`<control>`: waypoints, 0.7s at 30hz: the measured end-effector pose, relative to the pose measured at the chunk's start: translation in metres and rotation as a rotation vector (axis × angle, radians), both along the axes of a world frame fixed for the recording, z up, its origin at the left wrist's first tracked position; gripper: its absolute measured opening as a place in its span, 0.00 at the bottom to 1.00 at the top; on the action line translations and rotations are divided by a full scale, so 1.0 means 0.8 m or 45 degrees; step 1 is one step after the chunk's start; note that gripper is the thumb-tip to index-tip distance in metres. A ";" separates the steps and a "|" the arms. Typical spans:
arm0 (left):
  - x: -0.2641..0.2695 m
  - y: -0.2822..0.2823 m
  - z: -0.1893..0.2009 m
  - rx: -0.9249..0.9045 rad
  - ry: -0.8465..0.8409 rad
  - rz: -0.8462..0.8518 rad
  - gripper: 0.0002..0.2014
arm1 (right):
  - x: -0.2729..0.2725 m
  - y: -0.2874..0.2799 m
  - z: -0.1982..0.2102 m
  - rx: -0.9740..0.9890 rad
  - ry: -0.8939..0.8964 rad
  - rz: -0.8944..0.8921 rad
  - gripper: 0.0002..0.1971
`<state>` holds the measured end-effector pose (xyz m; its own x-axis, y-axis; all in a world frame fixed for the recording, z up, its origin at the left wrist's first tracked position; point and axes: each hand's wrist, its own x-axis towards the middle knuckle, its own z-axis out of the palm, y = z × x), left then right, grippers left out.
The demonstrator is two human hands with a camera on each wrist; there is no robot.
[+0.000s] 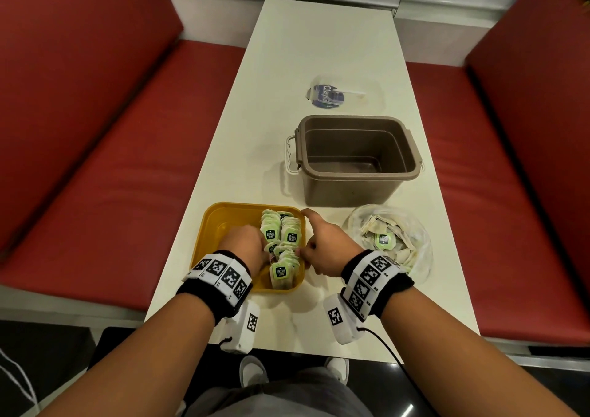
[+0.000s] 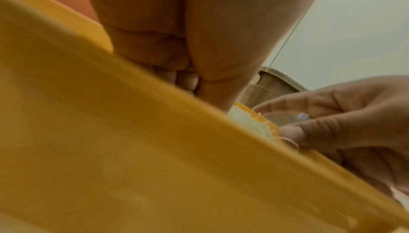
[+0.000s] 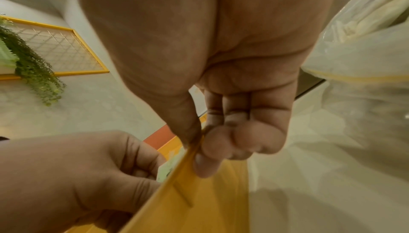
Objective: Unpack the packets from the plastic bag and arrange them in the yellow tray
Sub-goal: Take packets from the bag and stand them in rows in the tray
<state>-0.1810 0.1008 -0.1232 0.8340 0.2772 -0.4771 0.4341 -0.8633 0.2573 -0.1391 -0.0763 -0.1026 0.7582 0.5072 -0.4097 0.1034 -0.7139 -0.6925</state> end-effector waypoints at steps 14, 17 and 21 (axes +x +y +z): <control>0.016 -0.003 -0.010 0.058 -0.118 0.194 0.20 | -0.001 0.000 -0.003 -0.024 0.001 0.011 0.34; 0.014 -0.001 -0.015 0.048 -0.081 0.199 0.28 | -0.001 0.000 -0.003 -0.006 0.021 0.004 0.34; 0.011 -0.002 -0.020 0.145 -0.006 0.133 0.24 | -0.003 0.000 -0.001 0.007 0.024 0.000 0.34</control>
